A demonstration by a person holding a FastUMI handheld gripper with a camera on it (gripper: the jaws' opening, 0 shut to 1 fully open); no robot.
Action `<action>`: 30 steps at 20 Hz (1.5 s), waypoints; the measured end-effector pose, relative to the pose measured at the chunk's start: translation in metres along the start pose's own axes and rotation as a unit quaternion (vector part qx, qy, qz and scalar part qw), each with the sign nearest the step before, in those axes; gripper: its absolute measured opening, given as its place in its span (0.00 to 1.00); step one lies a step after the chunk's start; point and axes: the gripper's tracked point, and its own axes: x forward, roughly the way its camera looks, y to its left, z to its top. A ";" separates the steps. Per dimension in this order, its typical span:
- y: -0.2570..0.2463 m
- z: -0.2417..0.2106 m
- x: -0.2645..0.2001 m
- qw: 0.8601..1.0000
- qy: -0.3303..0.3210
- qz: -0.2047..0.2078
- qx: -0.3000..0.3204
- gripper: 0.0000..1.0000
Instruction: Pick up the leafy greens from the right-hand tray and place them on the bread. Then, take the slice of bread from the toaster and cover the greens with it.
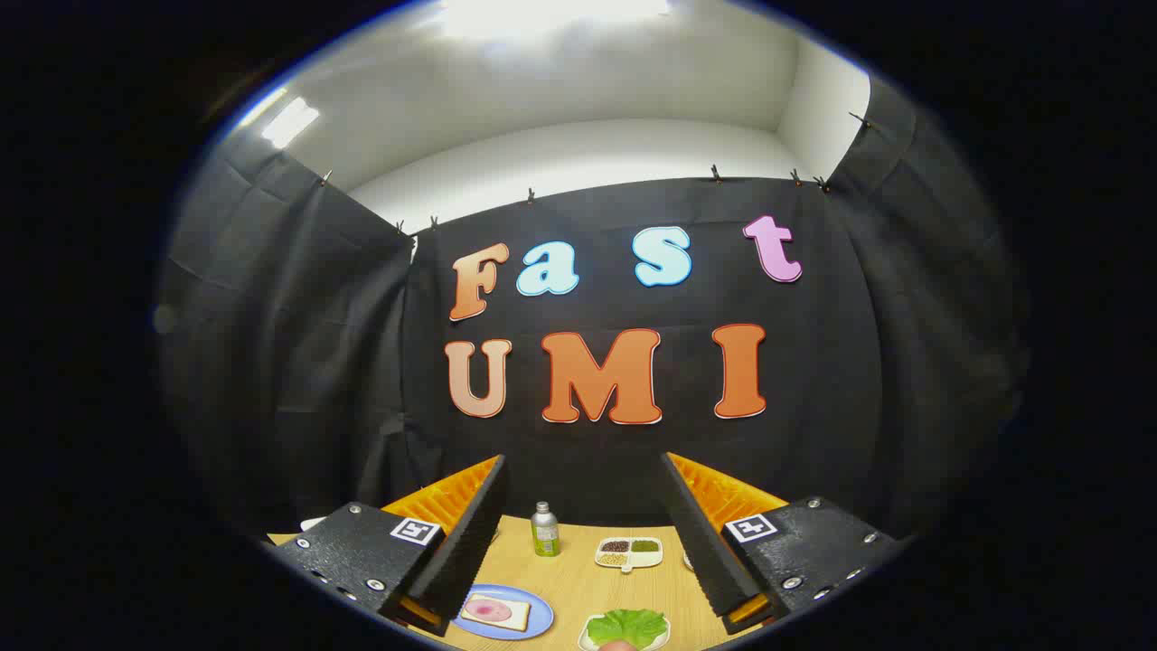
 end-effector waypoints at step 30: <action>0.008 -0.051 0.013 0.995 0.096 0.036 -0.009 0.99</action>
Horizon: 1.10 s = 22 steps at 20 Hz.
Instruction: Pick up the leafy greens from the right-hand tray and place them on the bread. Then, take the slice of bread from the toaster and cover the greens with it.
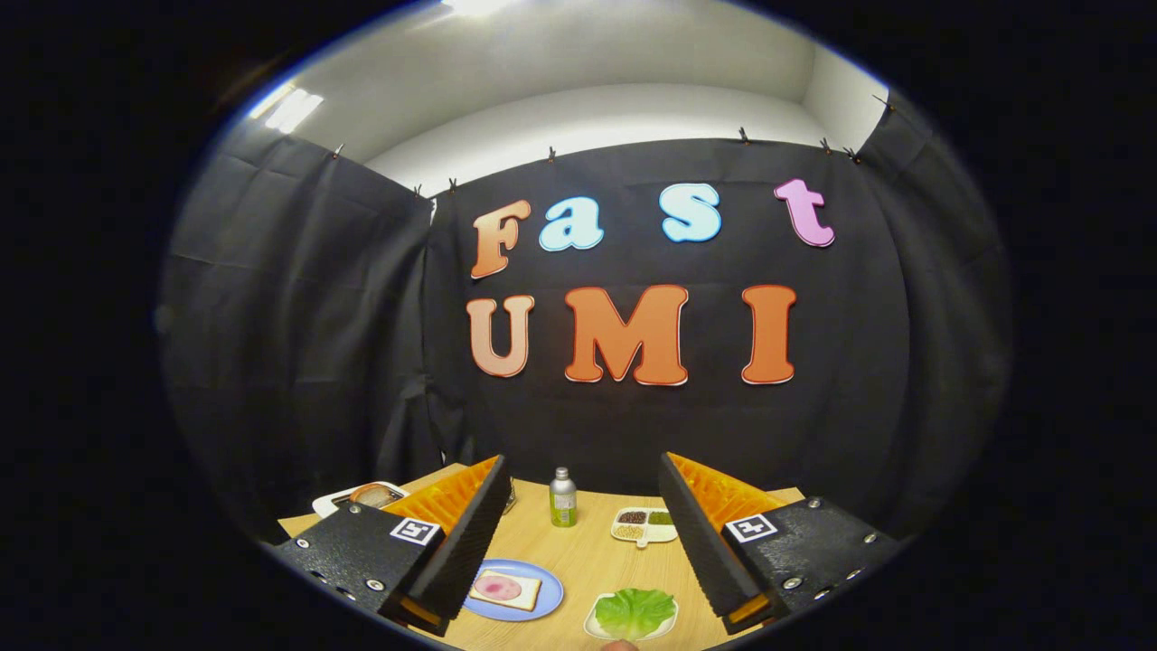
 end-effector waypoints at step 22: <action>-0.026 -0.203 0.048 0.944 0.326 0.016 0.046 0.99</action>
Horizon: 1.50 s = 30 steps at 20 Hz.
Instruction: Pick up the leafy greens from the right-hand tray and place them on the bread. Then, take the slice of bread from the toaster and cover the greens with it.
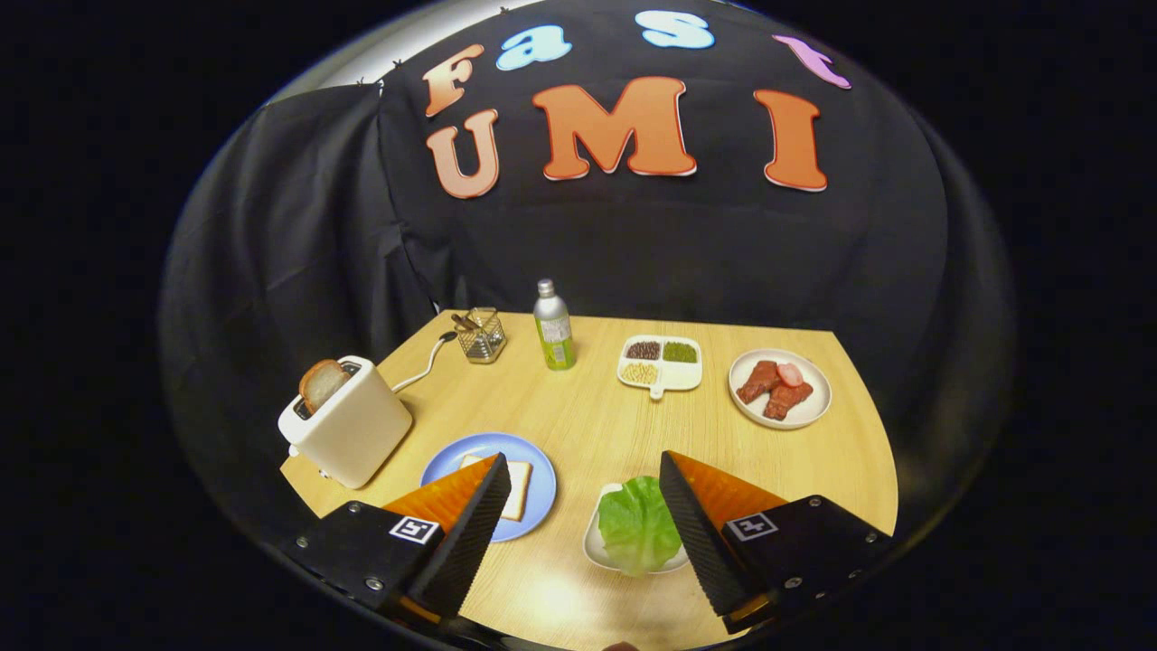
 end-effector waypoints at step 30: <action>-0.056 -0.154 0.112 0.962 0.262 -0.074 -0.006 0.85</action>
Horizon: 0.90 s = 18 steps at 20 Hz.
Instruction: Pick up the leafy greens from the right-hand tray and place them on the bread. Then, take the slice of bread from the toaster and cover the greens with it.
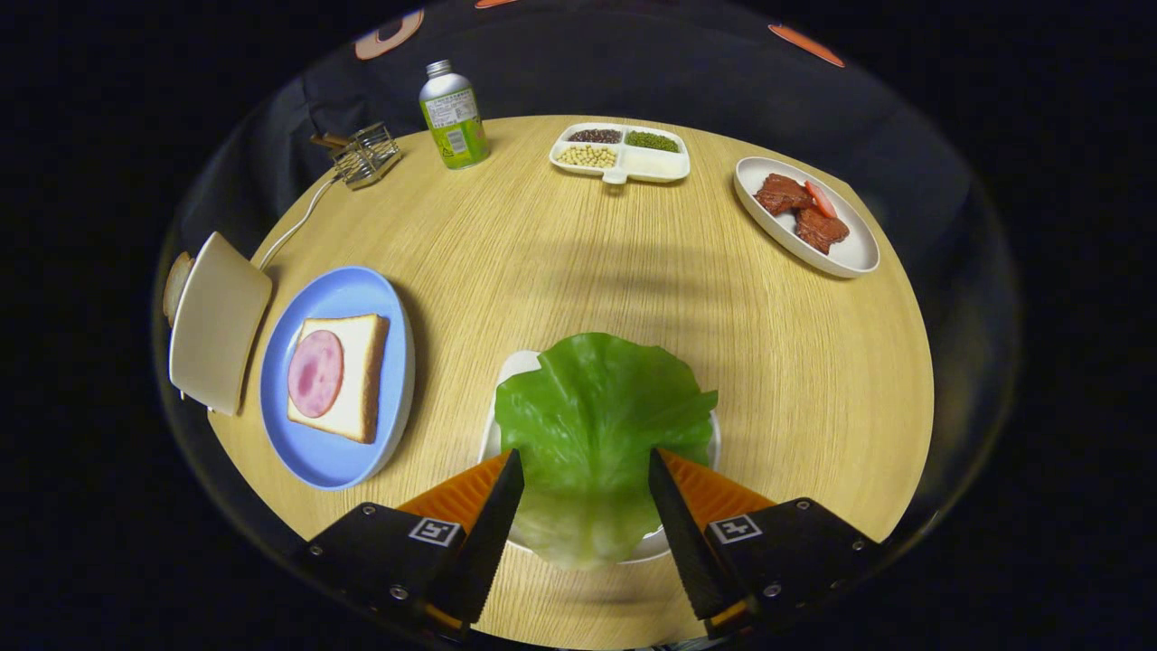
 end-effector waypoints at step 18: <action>-0.006 0.005 0.003 0.997 -0.017 0.007 0.072 0.06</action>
